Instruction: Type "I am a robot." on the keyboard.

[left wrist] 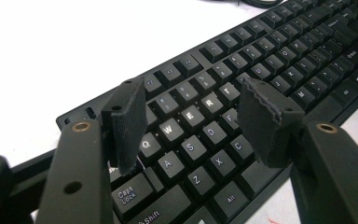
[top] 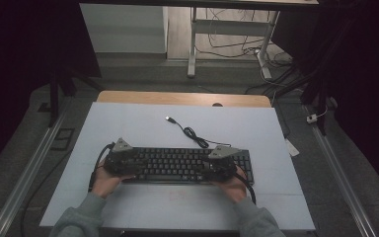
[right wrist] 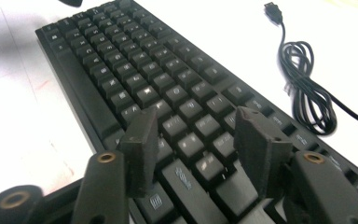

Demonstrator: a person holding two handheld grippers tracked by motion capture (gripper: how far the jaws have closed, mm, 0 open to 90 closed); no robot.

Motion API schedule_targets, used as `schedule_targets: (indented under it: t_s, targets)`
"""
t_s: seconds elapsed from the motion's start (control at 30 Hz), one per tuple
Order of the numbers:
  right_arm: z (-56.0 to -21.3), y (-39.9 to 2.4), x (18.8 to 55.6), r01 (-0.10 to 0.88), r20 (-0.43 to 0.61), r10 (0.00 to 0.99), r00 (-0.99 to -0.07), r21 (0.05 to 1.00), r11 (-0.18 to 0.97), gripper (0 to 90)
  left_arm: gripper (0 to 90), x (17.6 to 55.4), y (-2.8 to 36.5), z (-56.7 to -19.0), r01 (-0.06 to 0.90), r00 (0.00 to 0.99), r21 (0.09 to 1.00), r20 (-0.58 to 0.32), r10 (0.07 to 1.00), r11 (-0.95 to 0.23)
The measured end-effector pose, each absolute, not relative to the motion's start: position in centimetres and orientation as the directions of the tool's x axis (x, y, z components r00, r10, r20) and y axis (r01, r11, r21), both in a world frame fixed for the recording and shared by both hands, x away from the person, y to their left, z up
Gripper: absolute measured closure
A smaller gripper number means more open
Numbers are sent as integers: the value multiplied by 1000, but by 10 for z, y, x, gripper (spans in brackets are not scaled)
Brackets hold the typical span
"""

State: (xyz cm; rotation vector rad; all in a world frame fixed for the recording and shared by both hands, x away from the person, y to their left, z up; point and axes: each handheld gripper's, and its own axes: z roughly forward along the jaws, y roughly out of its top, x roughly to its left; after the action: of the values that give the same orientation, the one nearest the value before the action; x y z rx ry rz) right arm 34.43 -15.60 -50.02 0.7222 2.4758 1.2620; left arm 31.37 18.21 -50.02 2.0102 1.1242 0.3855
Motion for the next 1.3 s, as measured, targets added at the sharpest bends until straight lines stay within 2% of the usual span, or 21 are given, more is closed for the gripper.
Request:
schedule_targets:
  t_s: [0.1, 0.3, 0.37, 0.73, 1.3]
  targets:
    - [-500, -149, 347, 314, -15, 544, -839, 802, 507, 571, 417, 314, 182, -501, 582, 564, 755, -108, 819, -301]
    - [-500, -136, 354, 314, 9, 507, -862, 795, 519, 842, 414, 314, 181, -502, 586, 563, 752, -110, 819, -302]
    - [-500, -130, 357, 308, 8, 494, -869, 790, 530, 895, 414, 314, 181, -502, 587, 564, 750, -108, 819, -305]
    - [-506, -95, 373, 296, -13, 469, -883, 761, 577, 897, 406, 314, 179, -505, 592, 568, 741, -102, 817, -318]
    - [-516, -95, 378, 342, -13, 509, -860, 726, 596, 897, 394, 314, 176, -507, 595, 577, 730, -97, 811, -336]
